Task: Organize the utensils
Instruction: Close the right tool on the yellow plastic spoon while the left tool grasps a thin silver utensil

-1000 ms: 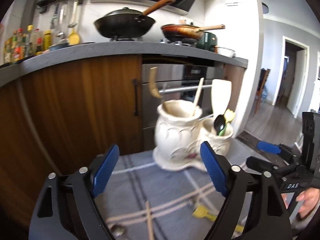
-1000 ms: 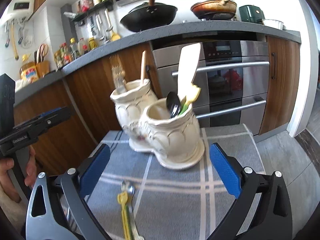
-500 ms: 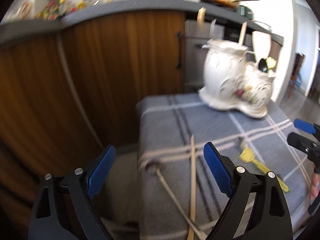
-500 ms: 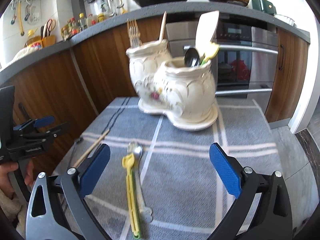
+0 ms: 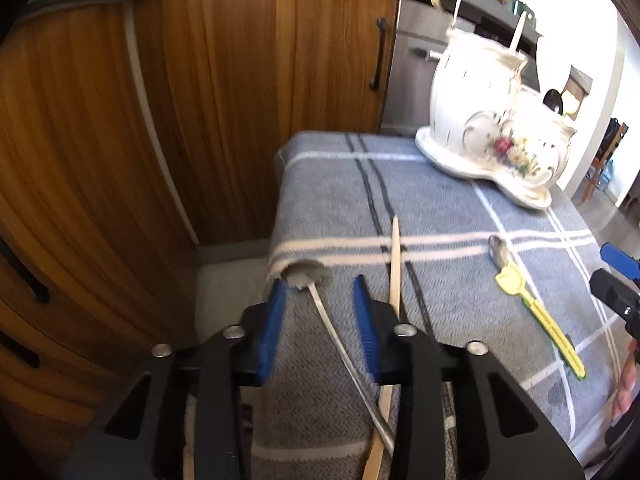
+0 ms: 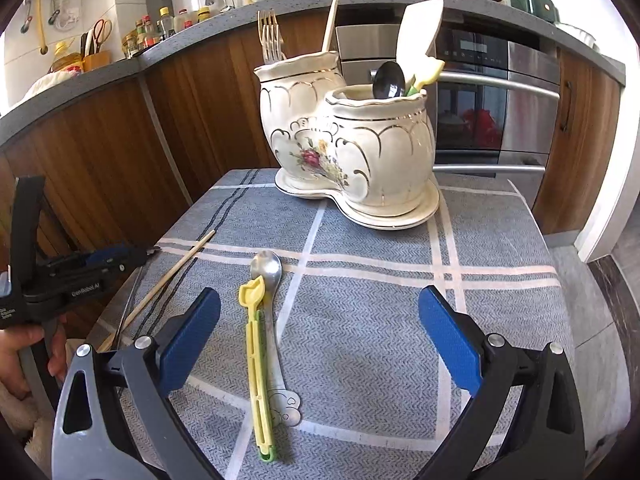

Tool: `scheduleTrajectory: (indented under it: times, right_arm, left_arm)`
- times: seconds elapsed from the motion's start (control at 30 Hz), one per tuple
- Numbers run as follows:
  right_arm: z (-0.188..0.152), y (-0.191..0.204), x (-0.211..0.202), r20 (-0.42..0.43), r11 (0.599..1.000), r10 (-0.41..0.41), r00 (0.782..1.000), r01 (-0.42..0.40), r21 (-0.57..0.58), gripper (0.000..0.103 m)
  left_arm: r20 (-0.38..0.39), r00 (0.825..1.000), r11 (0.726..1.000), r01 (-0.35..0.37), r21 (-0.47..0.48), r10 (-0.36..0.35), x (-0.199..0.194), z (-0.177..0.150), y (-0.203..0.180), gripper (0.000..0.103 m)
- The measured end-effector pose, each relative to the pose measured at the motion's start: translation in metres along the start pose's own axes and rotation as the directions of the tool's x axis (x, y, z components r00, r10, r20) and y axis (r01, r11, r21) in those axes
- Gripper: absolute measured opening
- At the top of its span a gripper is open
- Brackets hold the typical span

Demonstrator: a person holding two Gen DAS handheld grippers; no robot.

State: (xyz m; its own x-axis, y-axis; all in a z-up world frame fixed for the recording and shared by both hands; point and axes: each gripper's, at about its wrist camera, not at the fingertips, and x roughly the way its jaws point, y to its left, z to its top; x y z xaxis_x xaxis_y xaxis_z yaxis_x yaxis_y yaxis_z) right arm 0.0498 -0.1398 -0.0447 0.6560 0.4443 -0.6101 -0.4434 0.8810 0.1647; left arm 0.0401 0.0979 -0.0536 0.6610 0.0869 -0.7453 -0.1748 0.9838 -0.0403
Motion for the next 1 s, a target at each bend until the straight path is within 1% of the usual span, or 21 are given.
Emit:
scheduleTrajectory:
  times: [0.03,0.07,0.23,0.37,0.4,0.5,0.57,0.63,0.7,0.73,0.8,0.83,0.87,1.0]
  right_arm:
    - [-0.001,0.000,0.000,0.000,1.000,-0.003,1.000,0.003,-0.004,0.098]
    - [-0.001,0.001,0.000,-0.002,1.000,-0.005,1.000,0.005,-0.009,0.098]
    - [-0.004,0.005,0.004,-0.020,0.999,-0.009,1.000,0.009,-0.031,0.098]
    - [-0.004,0.008,0.005,-0.025,0.999,-0.011,1.000,0.010,-0.036,0.098]
    - [-0.004,0.008,0.006,-0.027,0.999,-0.010,1.000,0.009,-0.038,0.098]
    - [-0.005,0.012,0.006,-0.030,0.999,-0.012,0.999,0.010,-0.046,0.098]
    - [-0.005,0.015,0.009,-0.043,0.999,-0.006,0.999,0.004,-0.053,0.098]
    - [-0.005,0.020,0.012,-0.058,0.998,-0.004,0.998,0.000,-0.071,0.093]
    - [-0.006,0.027,0.018,-0.085,0.996,-0.004,0.996,-0.004,-0.094,0.083]
    - [-0.006,0.029,0.021,-0.097,0.995,-0.001,0.995,-0.009,-0.099,0.080]
    - [-0.006,0.034,0.028,-0.122,0.993,0.001,0.993,-0.015,-0.114,0.064]
    - [-0.005,0.038,0.032,-0.136,0.991,-0.003,0.991,-0.015,-0.130,0.060]
    - [-0.005,0.042,0.035,-0.150,0.989,-0.004,0.989,-0.019,-0.148,0.052]
    - [-0.006,0.056,0.042,-0.176,0.979,-0.005,0.984,-0.031,-0.200,0.040]
  left_arm:
    - [-0.017,1.000,1.000,0.012,-0.010,-0.012,0.003,0.000,0.001,0.022]
    - [-0.034,0.999,0.999,0.022,-0.027,-0.023,0.007,-0.001,0.003,0.021]
    - [-0.034,0.999,0.999,0.024,-0.040,-0.026,0.012,0.004,0.004,0.021]
    - [-0.022,1.000,1.000,0.014,-0.025,-0.015,0.017,0.008,0.000,0.020]
    - [-0.020,1.000,1.000,0.014,-0.023,-0.014,0.017,0.009,0.000,0.014]
    - [-0.014,0.999,0.999,0.032,-0.015,-0.032,0.020,0.011,0.003,0.006]
    - [-0.009,0.999,0.998,0.054,-0.021,-0.054,0.021,0.014,0.005,0.005]
    - [0.012,0.997,0.997,0.081,-0.022,-0.080,0.020,0.018,0.006,0.003]
    - [0.035,0.994,0.994,0.105,-0.018,-0.105,0.016,0.020,0.006,0.003]
    - [0.041,0.992,0.993,0.116,-0.016,-0.116,0.014,0.022,0.005,0.003]
    - [0.056,0.989,0.991,0.136,-0.012,-0.135,0.011,0.025,0.003,0.003]
    - [0.061,0.987,0.989,0.149,-0.009,-0.148,0.009,0.027,0.002,0.002]
    - [0.066,0.986,0.988,0.157,-0.007,-0.156,0.008,0.028,0.001,0.002]
    - [0.086,0.979,0.983,0.183,0.001,-0.183,0.000,0.030,0.000,0.002]
